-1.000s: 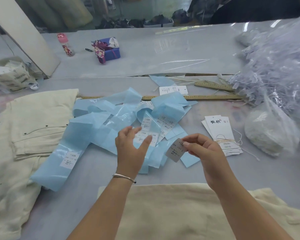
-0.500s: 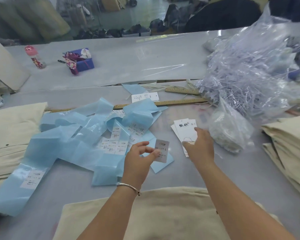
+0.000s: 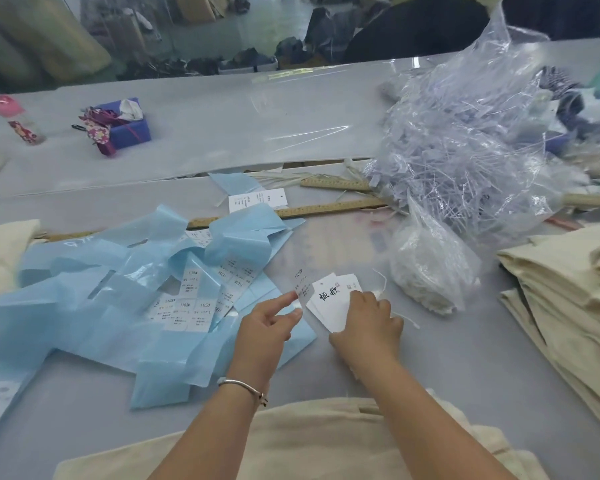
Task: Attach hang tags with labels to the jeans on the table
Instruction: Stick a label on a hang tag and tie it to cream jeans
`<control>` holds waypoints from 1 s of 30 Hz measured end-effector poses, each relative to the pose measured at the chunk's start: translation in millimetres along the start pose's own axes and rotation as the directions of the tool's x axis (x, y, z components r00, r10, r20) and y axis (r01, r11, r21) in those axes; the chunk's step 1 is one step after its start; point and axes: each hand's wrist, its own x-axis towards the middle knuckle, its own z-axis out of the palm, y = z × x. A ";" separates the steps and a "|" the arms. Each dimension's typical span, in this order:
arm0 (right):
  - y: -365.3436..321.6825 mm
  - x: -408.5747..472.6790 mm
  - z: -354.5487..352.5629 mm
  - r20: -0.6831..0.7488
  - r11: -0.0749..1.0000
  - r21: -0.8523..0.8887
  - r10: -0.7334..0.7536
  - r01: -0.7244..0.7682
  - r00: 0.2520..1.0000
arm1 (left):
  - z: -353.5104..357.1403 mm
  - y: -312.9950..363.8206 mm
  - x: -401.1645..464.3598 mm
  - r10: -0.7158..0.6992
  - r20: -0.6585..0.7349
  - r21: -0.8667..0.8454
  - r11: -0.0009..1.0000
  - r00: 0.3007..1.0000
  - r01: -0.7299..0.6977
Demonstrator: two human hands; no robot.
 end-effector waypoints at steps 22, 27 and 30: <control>-6.4 10.2 -3.4 -0.061 1.000 0.005 0.007 -0.007 0.998 | -13.5 4.0 -4.3 0.122 -0.030 0.043 0.992 0.992 -0.121; -5.5 9.6 1.8 -0.129 0.999 0.014 -0.040 0.042 0.991 | 0.1 -5.0 2.7 0.177 0.042 -0.001 0.984 0.983 -0.177; 3.6 6.4 11.4 -0.185 0.992 0.110 -0.041 0.062 0.982 | 25.5 -14.5 11.3 0.254 0.087 0.045 0.965 0.963 -0.258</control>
